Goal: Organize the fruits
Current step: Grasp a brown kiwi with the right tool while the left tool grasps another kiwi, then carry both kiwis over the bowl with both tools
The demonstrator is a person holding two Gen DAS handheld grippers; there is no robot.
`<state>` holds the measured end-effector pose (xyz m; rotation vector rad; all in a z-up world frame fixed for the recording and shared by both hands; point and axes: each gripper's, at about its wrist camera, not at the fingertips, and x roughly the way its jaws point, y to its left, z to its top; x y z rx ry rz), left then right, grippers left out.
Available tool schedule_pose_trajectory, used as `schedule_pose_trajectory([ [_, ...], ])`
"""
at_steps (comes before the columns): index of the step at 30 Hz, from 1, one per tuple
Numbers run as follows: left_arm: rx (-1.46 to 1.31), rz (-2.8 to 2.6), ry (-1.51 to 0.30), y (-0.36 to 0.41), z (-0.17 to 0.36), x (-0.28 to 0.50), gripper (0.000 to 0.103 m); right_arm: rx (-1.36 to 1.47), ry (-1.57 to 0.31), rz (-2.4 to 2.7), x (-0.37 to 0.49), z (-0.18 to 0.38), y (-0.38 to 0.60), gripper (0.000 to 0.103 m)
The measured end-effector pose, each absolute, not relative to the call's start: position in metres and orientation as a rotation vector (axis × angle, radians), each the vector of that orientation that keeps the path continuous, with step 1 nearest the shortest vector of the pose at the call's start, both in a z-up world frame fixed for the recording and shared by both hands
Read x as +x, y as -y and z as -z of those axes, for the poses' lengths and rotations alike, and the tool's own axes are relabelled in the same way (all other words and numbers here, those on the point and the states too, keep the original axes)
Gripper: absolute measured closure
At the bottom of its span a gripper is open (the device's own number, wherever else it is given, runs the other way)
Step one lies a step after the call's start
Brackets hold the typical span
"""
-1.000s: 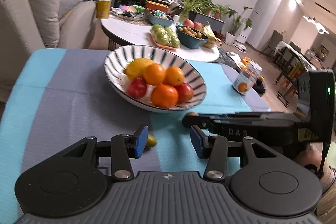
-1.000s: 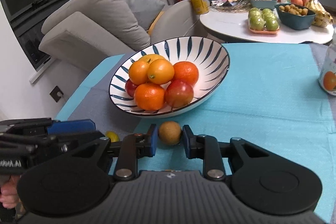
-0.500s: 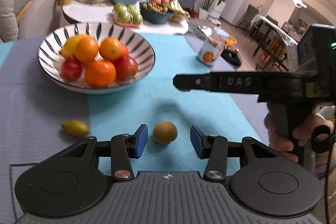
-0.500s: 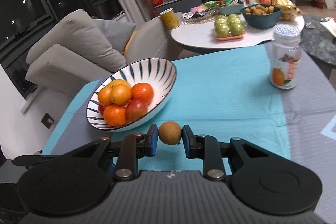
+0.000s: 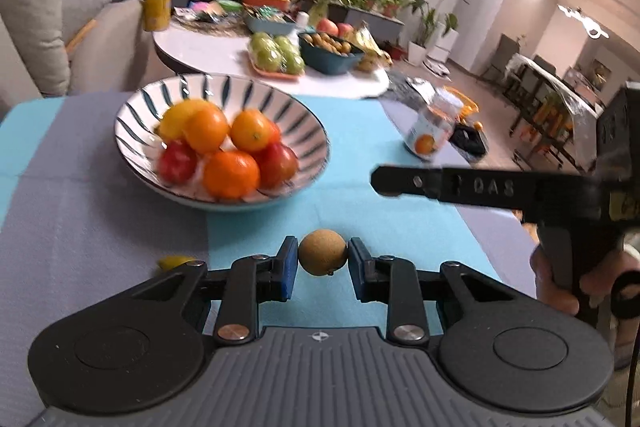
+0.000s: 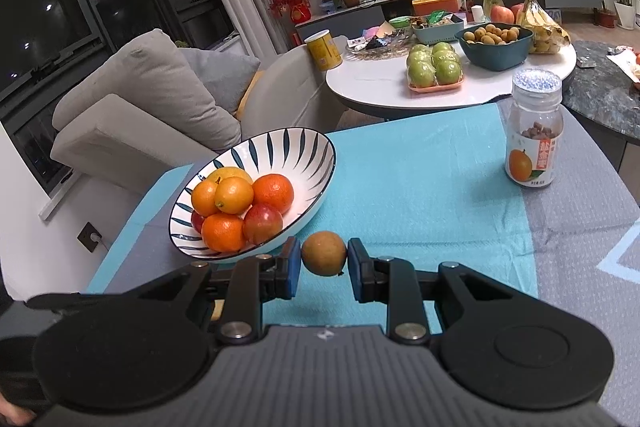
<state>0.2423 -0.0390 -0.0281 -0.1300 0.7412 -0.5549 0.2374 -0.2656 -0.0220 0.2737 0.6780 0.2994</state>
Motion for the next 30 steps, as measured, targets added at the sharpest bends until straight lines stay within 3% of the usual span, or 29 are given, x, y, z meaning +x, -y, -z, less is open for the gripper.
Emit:
schedule_pose_trajectory([
  [30,-0.202,0.391,-0.62,-0.009,-0.006,0.269,0.078,0.241,-0.626,-0.317,0.248,0.005,0.252,0.07],
])
